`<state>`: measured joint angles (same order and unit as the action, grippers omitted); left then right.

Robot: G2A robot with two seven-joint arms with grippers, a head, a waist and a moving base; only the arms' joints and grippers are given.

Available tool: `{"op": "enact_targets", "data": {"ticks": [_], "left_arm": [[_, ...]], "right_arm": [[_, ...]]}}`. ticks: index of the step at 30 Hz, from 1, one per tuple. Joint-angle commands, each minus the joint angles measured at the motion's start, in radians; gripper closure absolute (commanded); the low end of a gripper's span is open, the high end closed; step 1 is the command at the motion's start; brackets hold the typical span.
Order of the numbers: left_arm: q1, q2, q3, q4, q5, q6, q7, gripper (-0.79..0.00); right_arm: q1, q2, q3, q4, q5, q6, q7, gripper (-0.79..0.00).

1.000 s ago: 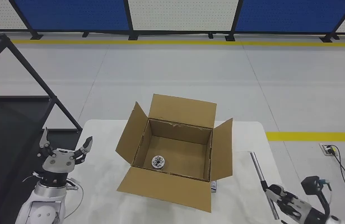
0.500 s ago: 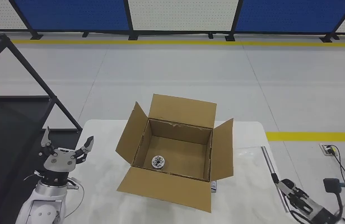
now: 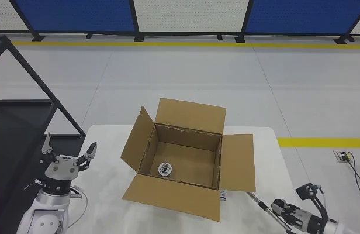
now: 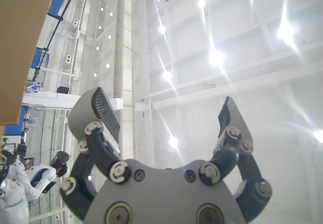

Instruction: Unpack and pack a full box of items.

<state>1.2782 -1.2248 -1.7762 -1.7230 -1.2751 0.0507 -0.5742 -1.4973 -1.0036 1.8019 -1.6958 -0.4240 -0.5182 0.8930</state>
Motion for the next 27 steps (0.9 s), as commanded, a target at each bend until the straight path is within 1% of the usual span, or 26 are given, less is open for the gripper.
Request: {"op": "enact_targets", "data": {"ticks": [1,5,10,14,20,21,22,23,24,25,27], "left_arm": [[0.000,0.000,-0.002,0.000,-0.004,-0.001,0.000,-0.785],[-0.001,0.000,-0.004,0.001,-0.004,-0.002,0.002,-0.785],[-0.001,0.000,-0.004,0.001,-0.005,-0.001,-0.001,-0.785],[-0.001,0.000,-0.005,0.001,-0.004,0.000,-0.003,-0.785],[0.002,0.000,-0.007,0.001,-0.007,-0.002,-0.003,-0.785],[0.002,0.000,-0.007,0.001,-0.007,-0.002,-0.003,-0.785],[0.003,0.000,-0.008,0.002,-0.008,-0.002,-0.002,-0.785],[0.003,0.000,-0.008,0.003,-0.009,-0.003,-0.003,-0.785],[0.003,0.000,-0.008,0.004,-0.010,-0.003,-0.002,-0.785],[0.003,0.000,-0.008,0.006,-0.012,-0.003,-0.003,-0.785],[0.003,0.000,-0.008,0.008,-0.014,-0.004,-0.003,-0.785]], "right_arm": [[0.020,0.001,-0.027,0.029,-0.022,0.001,-0.003,0.000],[0.046,0.004,-0.050,0.078,-0.030,-0.003,-0.010,0.000],[0.053,0.009,-0.056,0.099,-0.031,-0.009,-0.019,0.000],[0.055,0.012,-0.066,0.090,-0.047,-0.004,-0.015,0.000],[0.068,0.018,-0.105,0.051,-0.114,0.011,0.004,0.000],[0.072,0.019,-0.114,0.042,-0.136,0.021,0.011,-0.062],[0.077,0.019,-0.125,0.033,-0.160,0.038,0.014,-0.200],[0.081,0.019,-0.138,0.024,-0.181,0.057,0.012,-0.382],[0.085,0.018,-0.152,0.014,-0.205,0.071,0.014,-0.643],[0.088,0.019,-0.164,0.005,-0.233,0.084,0.013,-0.785],[0.088,0.019,-0.185,-0.016,-0.285,0.099,0.000,-0.785]]}}
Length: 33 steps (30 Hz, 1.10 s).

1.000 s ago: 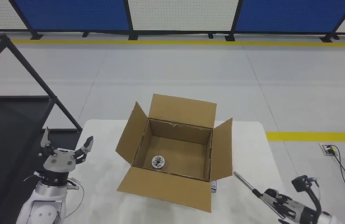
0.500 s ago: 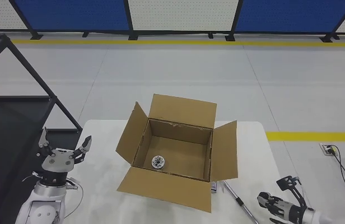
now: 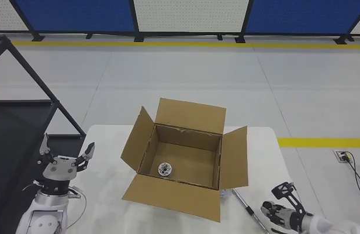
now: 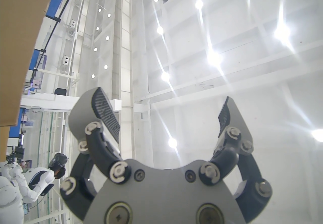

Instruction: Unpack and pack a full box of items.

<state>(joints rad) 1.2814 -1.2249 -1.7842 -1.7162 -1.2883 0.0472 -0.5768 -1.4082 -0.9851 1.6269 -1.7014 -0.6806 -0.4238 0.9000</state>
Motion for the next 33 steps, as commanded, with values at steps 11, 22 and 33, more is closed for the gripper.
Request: {"op": "enact_targets", "data": {"ticks": [11,22,33], "left_arm": [[-0.006,-0.001,-0.004,0.028,-0.028,0.004,-0.010,-0.785],[-0.008,-0.001,-0.013,0.052,-0.044,0.005,-0.023,-0.785],[-0.003,-0.001,-0.016,0.054,-0.047,0.007,-0.028,-0.785]], "right_arm": [[-0.108,-0.001,-0.111,-0.202,-0.412,0.061,-0.149,-0.785],[-0.113,-0.001,-0.113,-0.209,-0.426,0.083,-0.158,-0.785],[-0.026,-0.012,-0.209,-0.140,-0.516,0.099,-0.195,-0.603]]}}
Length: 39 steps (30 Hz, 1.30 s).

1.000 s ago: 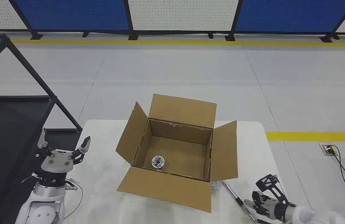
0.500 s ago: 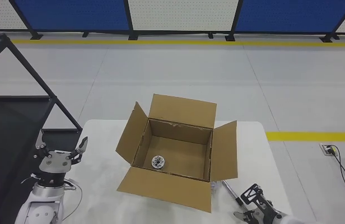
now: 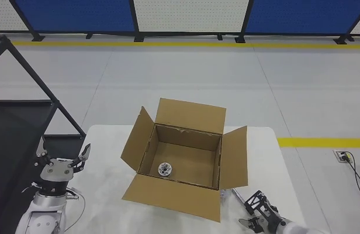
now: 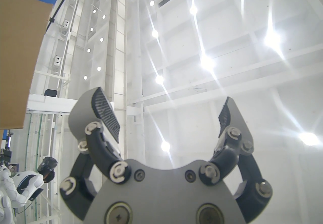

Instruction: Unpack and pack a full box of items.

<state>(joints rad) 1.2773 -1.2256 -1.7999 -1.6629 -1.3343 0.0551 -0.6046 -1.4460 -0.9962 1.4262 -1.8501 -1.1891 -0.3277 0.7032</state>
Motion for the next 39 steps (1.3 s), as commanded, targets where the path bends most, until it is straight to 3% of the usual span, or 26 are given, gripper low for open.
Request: {"op": "enact_targets", "data": {"ticks": [1,2,4,22,25,29,39], "left_arm": [[0.002,0.000,-0.001,0.000,-0.002,-0.001,-0.001,-0.785],[0.003,0.000,-0.003,-0.001,-0.004,-0.002,-0.002,-0.785],[0.005,0.000,-0.005,-0.001,-0.007,-0.002,-0.002,-0.785],[0.010,-0.001,-0.007,-0.010,-0.002,-0.007,0.001,-0.785],[0.013,-0.001,-0.008,-0.011,-0.004,-0.008,0.001,-0.785],[0.016,-0.002,-0.010,-0.013,-0.007,-0.013,0.003,-0.785],[0.019,-0.002,-0.012,-0.016,-0.006,-0.013,0.000,-0.785]], "right_arm": [[0.023,-0.002,-0.017,0.019,-0.012,0.000,0.004,-0.505],[0.033,-0.003,-0.024,0.028,-0.017,-0.001,0.007,-0.403],[0.049,-0.005,-0.037,0.043,-0.026,-0.004,0.011,-0.379],[0.073,-0.009,-0.067,0.082,-0.082,-0.014,0.031,-0.326],[0.080,-0.010,-0.075,0.088,-0.088,-0.016,0.036,-0.222],[0.091,-0.012,-0.085,0.097,-0.097,-0.013,0.044,0.000],[0.056,-0.012,-0.029,0.064,-0.061,0.032,-0.003,0.000]]}}
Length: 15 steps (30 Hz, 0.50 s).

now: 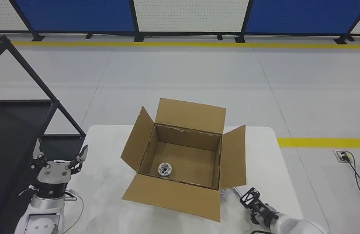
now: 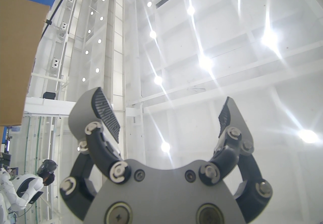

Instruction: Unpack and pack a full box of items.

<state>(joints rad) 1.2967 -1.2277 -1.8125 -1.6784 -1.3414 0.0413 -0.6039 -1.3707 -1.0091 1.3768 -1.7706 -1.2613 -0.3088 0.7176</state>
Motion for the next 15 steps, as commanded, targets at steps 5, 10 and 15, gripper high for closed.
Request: {"op": "enact_targets", "data": {"ticks": [5,10,15], "left_arm": [[-0.003,0.000,0.004,-0.002,0.008,0.009,-0.003,-0.785],[-0.009,0.001,0.008,-0.003,0.018,0.018,-0.003,-0.785],[-0.014,0.002,0.012,-0.006,0.027,0.022,-0.002,-0.785]], "right_arm": [[-0.147,0.004,0.125,-0.116,0.072,0.102,-0.116,0.000],[-0.269,0.001,0.196,-0.190,0.113,0.175,-0.225,0.000],[-0.343,-0.007,0.222,-0.230,0.134,0.256,-0.294,0.000]]}}
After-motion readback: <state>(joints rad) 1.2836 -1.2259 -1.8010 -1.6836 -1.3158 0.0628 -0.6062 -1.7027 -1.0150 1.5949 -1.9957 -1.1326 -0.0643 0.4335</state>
